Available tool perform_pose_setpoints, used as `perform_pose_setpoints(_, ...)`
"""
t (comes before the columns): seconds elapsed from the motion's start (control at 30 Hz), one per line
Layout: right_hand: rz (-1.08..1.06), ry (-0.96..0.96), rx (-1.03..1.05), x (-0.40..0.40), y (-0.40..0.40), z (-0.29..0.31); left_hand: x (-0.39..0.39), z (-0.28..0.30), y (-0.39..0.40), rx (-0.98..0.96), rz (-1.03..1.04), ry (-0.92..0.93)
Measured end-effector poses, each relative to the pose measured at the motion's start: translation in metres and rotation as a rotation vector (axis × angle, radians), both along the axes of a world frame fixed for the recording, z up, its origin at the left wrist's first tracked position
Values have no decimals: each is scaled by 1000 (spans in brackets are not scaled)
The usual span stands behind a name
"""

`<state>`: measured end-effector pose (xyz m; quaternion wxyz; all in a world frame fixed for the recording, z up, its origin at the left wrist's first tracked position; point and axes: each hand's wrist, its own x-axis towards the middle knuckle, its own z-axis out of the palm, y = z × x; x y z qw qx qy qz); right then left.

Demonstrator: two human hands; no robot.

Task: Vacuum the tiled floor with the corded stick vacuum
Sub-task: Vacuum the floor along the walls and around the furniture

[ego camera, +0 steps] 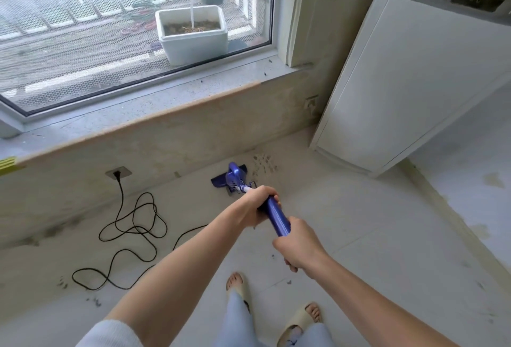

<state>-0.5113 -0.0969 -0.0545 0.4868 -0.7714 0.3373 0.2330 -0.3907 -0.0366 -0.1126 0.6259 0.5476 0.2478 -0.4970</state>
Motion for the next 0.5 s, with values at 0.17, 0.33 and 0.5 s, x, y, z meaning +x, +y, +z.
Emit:
perform_pose_setpoints(0.17,-8,-2,71,-26,-14,1,-29,14,-17,5,-30,32)
perform_pose_setpoints(0.33,53,5,71,-17,-41,-7,-29,12,-38,30,48,-5)
perform_pose_setpoints(0.5,98,33,113,15,-67,-20,-4,3,-59,60,85,-49)
